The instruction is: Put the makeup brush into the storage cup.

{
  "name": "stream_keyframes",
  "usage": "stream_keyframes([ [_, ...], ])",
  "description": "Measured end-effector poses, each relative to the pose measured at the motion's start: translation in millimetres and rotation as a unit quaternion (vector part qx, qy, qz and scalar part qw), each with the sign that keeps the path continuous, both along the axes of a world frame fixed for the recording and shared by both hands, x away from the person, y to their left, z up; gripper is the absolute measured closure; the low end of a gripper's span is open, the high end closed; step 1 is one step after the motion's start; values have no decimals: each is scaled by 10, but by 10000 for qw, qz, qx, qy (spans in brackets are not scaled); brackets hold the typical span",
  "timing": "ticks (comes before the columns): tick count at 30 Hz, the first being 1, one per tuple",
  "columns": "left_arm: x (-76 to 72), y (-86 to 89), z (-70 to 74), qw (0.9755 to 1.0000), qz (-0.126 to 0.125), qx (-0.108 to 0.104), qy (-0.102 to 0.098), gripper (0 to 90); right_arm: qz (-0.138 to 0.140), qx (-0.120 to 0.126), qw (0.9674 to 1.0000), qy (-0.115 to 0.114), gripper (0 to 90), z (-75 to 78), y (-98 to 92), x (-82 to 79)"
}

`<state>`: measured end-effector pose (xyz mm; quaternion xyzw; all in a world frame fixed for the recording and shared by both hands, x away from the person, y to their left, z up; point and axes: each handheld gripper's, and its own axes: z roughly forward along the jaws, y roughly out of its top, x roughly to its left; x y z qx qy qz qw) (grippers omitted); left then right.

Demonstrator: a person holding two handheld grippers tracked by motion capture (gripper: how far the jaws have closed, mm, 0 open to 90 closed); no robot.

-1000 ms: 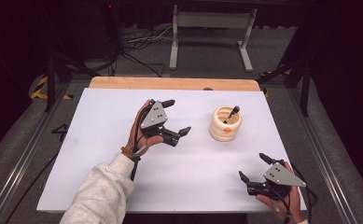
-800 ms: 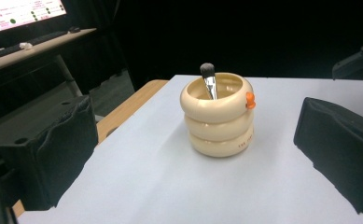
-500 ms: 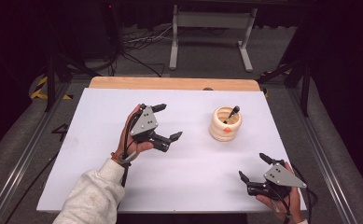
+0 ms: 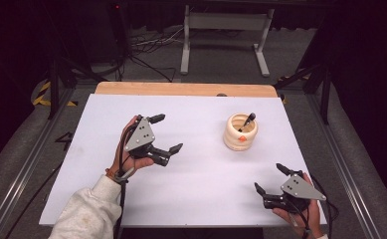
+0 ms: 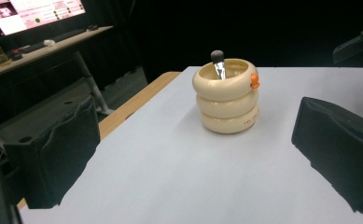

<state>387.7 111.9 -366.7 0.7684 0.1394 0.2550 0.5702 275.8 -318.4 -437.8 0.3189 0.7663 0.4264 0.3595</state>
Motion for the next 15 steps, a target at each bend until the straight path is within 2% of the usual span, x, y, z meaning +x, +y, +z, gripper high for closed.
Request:
stream_keyframes([
  [15, -162, 245, -23, 9997, 122, 191, -78, 25, 4, -2, 10000, -95, 89, 17, 19, -26],
])
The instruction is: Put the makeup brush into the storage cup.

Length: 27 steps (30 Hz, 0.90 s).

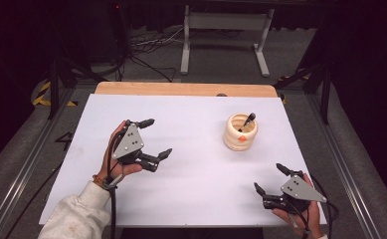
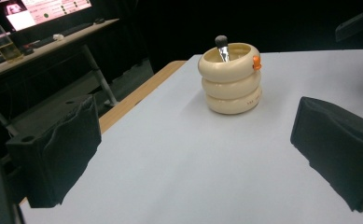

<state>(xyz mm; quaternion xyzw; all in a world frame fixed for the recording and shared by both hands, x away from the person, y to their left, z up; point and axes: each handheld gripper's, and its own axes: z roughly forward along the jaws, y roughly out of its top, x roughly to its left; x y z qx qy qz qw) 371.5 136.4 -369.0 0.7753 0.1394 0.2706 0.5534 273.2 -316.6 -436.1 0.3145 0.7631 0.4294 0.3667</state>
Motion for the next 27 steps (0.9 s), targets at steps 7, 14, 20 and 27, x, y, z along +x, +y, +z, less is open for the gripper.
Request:
stream_keyframes([
  [7, -94, 106, -24, 10000, 85, 28, -4, 28, 26, 6, 10000, -35, 89, 9, 11, -12],
  [14, -160, 226, -89, 9997, 241, 53, -24, 36, 24, 4, 10000, -37, 89, 7, 12, -13],
  [20, -218, 331, -199, 9992, 378, 157, 33, 39, 44, -25, 10000, -20, 89, 2, 22, -11],
  [27, -285, 428, -326, 9986, 479, 180, 126, 43, 49, -37, 10000, -16, 89, -2, 34, -12],
])
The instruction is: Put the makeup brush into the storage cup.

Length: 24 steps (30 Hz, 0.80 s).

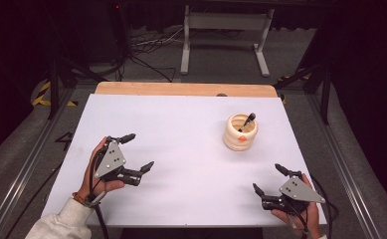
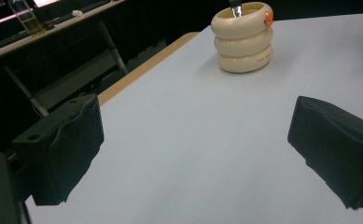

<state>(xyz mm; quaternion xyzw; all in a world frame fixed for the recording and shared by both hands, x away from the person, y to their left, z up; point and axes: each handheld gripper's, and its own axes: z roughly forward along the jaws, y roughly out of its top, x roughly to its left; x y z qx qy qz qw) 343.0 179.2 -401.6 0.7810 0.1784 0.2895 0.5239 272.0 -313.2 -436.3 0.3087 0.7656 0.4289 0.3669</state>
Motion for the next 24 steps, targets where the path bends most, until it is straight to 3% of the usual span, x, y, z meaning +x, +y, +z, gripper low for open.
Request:
stream_keyframes([
  [4, -17, 63, -60, 10000, 55, -11, 75, 44, 20, -13, 10000, 2, 89, -3, 10, 1],
  [7, -28, 102, -116, 9995, 260, 18, 180, 62, 22, -34, 10000, 16, 89, -9, 16, 5],
  [16, -90, 301, -283, 9991, 299, 53, 288, 46, -30, -19, 10000, 38, 89, -17, -5, 10],
  [20, -91, 413, -346, 9985, 335, -144, 414, 56, -36, -17, 10000, 33, 89, -15, -9, 10],
  [24, -107, 499, -400, 9978, 431, -197, 457, 54, -37, -22, 10000, 29, 89, -14, -11, 8],
])
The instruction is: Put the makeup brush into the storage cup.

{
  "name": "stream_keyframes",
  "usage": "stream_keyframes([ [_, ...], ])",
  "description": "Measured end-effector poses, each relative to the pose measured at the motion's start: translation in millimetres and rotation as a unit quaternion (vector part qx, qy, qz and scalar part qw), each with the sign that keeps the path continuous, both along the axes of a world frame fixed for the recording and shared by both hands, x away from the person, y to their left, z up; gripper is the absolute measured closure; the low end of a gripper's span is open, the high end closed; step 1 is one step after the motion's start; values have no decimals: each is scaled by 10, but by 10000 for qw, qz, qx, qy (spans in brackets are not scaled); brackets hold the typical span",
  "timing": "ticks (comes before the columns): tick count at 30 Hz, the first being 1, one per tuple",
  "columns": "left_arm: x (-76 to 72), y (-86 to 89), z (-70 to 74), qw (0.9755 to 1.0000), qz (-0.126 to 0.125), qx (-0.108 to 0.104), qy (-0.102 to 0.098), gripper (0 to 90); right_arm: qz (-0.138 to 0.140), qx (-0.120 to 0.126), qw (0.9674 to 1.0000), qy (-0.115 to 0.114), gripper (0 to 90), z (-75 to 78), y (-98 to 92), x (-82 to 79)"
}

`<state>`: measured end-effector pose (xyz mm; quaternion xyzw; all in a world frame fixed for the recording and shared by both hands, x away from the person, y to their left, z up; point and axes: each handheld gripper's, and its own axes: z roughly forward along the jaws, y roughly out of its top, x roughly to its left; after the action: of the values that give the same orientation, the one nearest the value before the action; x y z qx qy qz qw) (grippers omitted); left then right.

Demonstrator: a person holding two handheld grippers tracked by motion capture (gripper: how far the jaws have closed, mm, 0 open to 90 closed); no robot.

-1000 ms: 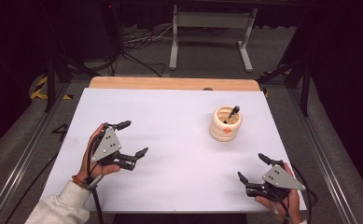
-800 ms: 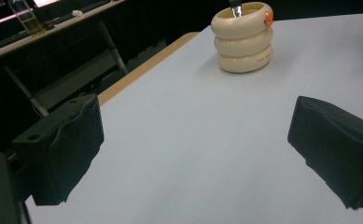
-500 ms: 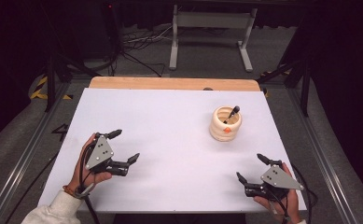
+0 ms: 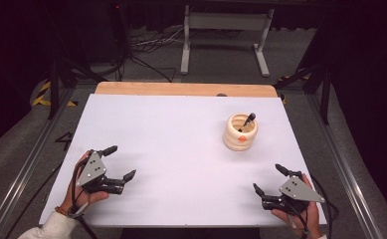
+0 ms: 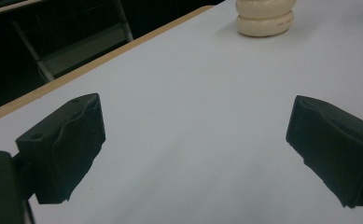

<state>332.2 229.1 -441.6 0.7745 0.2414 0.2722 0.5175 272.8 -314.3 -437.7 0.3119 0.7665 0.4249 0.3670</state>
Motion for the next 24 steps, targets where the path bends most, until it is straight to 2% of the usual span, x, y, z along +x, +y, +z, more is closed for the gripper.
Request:
stream_keyframes([
  [2, -23, 82, -49, 9999, 94, -8, 90, 56, -20, 25, 10000, -15, 89, 3, -9, 2],
  [6, -74, 141, -66, 9998, 157, -16, 112, 59, -27, 25, 10000, -72, 92, 6, -12, -4],
  [7, -113, 187, -83, 9997, 189, -100, 130, 58, -34, 12, 10000, -55, 92, 2, -13, 0],
  [12, -192, 291, -136, 9989, 358, -230, 221, 63, -29, -1, 10000, -23, 92, -6, -14, 5],
  [14, -244, 337, -153, 9980, 422, -403, 247, 71, -22, 5, 10000, -29, 93, -2, -8, 5],
  [20, -318, 394, -162, 9969, 525, -517, 263, 67, -1, -2, 10000, -14, 92, -8, -8, 8],
  [24, -350, 405, -141, 9964, 613, -570, 167, 65, 7, 10, 10000, -33, 92, -1, -22, 1],
])
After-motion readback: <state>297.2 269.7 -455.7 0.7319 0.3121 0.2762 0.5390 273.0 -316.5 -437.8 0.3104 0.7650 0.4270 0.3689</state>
